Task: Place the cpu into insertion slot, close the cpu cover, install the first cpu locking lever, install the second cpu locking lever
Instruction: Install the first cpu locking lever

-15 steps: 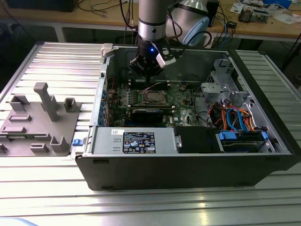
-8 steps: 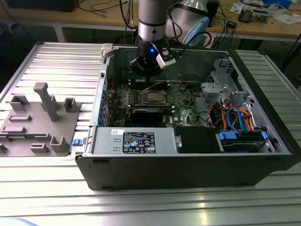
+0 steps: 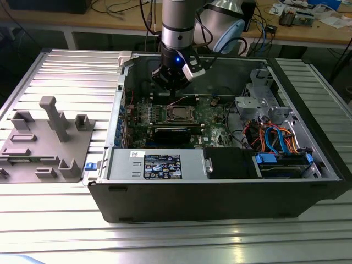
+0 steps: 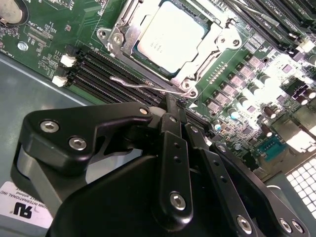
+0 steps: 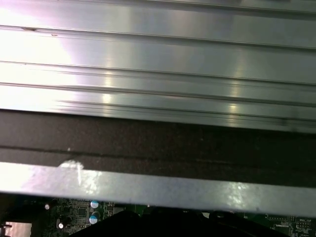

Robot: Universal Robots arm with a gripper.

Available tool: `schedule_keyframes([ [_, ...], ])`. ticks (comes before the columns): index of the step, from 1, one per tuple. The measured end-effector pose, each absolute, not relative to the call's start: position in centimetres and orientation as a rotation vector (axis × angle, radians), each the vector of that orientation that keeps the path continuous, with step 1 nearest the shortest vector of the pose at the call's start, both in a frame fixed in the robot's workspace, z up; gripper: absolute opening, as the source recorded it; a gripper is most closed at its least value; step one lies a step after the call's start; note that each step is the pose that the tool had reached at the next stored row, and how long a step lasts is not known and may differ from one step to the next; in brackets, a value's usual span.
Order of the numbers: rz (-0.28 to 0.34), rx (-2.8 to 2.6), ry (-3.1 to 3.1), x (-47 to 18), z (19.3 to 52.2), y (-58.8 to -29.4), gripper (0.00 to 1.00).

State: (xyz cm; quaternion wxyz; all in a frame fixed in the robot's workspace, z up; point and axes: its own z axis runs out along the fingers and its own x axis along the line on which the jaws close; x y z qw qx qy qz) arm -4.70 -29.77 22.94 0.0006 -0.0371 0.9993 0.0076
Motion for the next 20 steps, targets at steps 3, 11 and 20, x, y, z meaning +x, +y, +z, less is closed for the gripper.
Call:
schedule_keyframes([
  [3,0.026,-0.116,3.138,-4.71,22.84,-29.77,0.11],
  [11,0.034,-0.116,3.138,-4.71,22.55,-29.77,0.11],
  [20,0.035,-0.116,3.138,-4.71,22.41,-29.77,0.11],
])
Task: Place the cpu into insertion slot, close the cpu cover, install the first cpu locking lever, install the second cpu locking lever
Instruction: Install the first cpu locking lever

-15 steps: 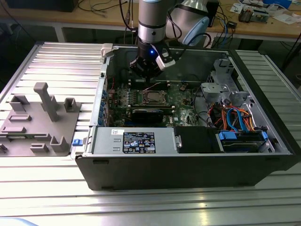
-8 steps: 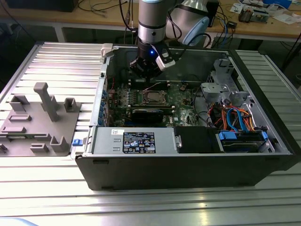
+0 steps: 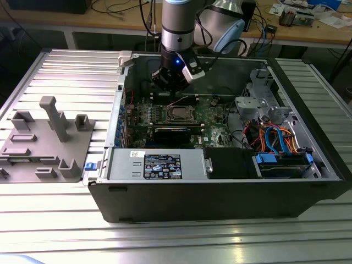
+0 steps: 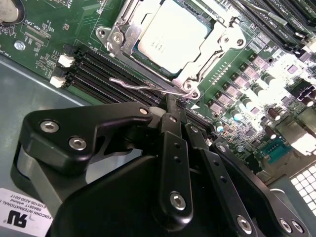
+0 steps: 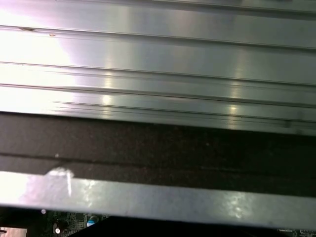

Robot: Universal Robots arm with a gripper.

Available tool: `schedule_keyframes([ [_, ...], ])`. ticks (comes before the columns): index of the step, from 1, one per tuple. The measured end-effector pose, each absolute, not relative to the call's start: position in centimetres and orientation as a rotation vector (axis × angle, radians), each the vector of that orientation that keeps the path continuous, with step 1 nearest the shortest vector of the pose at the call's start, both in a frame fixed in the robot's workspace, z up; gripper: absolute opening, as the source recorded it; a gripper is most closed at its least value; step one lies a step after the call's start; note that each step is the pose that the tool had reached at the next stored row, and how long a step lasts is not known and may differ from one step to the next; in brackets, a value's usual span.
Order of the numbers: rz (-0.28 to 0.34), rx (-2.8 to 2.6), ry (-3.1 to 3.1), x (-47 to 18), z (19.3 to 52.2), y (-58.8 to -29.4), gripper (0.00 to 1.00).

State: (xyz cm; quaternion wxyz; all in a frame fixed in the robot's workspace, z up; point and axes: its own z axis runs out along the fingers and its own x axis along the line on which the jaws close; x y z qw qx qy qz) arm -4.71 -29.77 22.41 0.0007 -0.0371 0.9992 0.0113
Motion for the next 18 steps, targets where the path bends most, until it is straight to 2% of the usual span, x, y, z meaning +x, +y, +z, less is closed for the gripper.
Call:
schedule_keyframes([
  [18,0.036,-0.116,3.138,-4.7,21.81,-29.75,0.11],
])
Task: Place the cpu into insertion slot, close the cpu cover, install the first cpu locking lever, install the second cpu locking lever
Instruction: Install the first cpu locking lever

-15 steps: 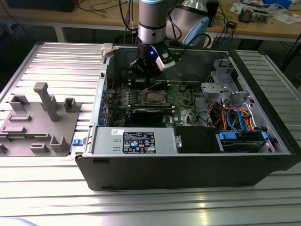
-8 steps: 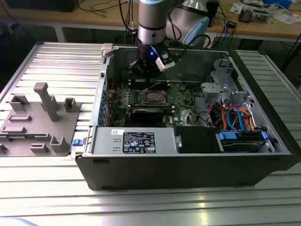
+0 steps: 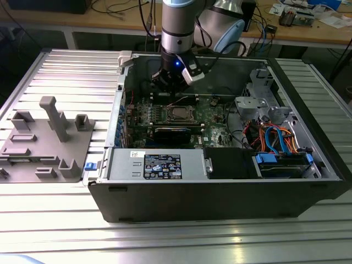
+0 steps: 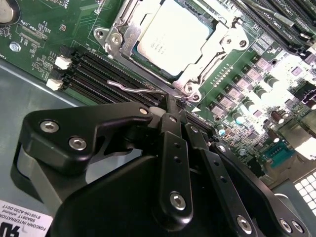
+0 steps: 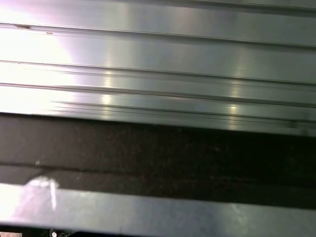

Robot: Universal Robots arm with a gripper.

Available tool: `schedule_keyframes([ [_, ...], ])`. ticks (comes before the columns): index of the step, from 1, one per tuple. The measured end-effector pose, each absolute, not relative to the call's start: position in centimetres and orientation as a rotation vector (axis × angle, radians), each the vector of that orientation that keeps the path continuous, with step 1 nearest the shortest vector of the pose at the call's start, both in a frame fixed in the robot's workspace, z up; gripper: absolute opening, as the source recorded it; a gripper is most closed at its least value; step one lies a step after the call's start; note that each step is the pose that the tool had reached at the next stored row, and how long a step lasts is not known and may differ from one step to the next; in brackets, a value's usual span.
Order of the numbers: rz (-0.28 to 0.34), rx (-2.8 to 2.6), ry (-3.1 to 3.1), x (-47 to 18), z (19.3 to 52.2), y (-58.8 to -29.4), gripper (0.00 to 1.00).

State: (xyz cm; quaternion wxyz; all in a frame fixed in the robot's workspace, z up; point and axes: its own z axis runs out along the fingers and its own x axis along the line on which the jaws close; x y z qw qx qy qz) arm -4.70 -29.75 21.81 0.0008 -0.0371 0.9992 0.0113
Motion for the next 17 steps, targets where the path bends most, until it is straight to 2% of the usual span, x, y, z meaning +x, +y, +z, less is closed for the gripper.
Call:
schedule_keyframes([
  [17,0.034,-0.116,3.138,-4.2,21.3,-29.7,0.11],
])
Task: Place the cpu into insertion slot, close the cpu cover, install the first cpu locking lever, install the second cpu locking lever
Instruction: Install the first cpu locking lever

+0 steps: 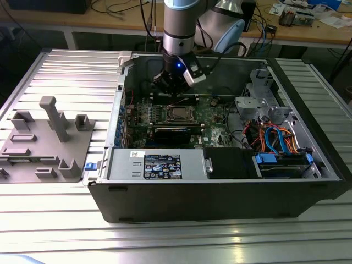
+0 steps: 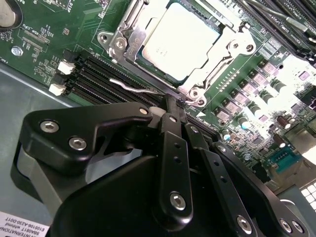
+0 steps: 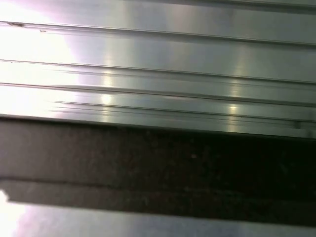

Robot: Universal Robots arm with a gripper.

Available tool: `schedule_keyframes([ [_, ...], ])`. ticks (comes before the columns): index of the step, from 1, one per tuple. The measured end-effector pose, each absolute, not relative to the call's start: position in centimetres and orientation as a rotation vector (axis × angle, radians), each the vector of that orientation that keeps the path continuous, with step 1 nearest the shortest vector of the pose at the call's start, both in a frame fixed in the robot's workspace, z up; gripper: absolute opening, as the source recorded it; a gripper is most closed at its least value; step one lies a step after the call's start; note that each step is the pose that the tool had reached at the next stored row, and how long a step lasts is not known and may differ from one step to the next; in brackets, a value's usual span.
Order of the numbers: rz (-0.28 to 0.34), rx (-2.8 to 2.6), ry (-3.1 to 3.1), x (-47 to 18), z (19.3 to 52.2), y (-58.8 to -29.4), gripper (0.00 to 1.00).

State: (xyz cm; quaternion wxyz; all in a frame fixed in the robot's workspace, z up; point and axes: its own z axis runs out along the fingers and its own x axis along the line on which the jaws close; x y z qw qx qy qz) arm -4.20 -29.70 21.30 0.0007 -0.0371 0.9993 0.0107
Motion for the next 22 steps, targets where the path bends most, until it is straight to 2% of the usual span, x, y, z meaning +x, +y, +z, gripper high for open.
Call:
schedule_keyframes([
  [22,0.034,-0.117,3.138,-2.7,20.7,-29.6,0.11],
])
